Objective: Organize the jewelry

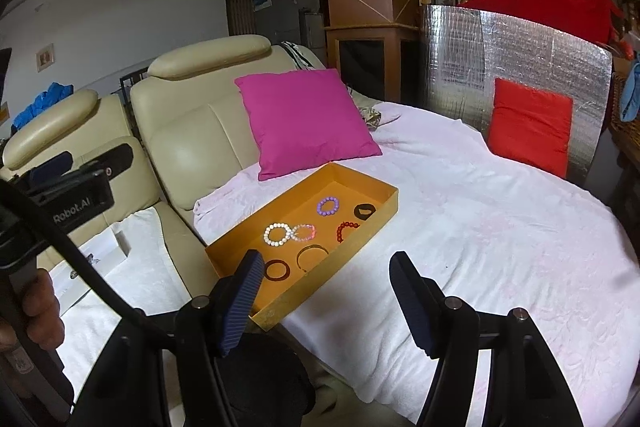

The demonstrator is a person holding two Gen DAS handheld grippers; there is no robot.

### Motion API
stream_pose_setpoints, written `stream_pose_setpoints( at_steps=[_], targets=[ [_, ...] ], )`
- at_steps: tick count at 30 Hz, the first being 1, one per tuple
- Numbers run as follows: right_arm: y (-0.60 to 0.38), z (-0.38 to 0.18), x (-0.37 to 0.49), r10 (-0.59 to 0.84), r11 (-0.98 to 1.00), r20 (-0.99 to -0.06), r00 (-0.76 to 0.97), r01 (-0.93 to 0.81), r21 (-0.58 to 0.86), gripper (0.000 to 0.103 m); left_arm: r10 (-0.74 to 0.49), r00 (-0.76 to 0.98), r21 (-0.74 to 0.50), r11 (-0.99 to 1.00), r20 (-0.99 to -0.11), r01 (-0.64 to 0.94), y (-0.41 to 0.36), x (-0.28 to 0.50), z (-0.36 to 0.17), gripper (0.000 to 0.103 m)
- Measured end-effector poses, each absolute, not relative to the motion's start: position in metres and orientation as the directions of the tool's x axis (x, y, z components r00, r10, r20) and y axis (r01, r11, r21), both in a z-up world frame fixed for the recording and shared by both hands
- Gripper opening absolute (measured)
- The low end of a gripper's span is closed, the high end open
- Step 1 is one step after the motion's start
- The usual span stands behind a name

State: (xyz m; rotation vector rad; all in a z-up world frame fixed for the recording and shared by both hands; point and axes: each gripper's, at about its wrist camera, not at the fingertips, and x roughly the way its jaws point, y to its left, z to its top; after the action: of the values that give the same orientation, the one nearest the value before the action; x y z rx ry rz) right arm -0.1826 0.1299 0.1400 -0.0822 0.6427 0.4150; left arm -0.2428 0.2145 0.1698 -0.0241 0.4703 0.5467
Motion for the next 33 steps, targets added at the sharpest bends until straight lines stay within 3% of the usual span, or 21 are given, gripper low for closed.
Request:
stream_pose_setpoints(
  at_steps=[33],
  targets=[
    [0.1271,0.1440,-0.1775,0.357,0.918,-0.596,0.720,-0.390,0.079,0.070,0.519,0.728,0.123,0.842,-0.447,-0.525,0.2168,-0.2442,0.1671,0.089]
  ],
)
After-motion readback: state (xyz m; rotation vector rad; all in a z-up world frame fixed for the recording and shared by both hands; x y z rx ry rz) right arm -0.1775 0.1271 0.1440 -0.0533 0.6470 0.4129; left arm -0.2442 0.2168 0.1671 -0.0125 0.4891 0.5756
